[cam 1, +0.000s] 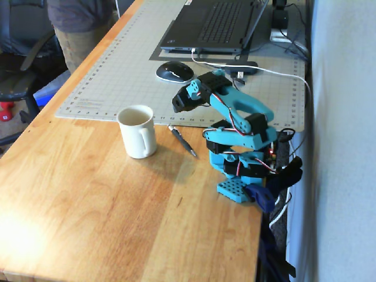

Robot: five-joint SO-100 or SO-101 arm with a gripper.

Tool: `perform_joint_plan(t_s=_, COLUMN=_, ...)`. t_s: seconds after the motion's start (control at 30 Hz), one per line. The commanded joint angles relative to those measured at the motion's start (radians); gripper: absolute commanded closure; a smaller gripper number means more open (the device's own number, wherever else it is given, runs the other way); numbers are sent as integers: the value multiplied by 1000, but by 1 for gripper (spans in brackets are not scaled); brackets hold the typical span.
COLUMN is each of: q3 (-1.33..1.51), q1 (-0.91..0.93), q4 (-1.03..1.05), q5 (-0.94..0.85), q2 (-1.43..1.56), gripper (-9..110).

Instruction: Grasp a pen and put it in a mug.

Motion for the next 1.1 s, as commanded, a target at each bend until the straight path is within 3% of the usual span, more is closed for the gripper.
perform_joint_plan(t_s=0.0, q3=-75, q1=9, q4=-52, q5=11, q2=-86, gripper=84)
perform_joint_plan(t_s=0.53, q3=-87, q1=-94, q4=-58, q5=11, q2=-443, gripper=82)
perform_joint_plan(t_s=1.07, q3=-74, q1=-100, q4=-58, q5=11, q2=-561, gripper=82)
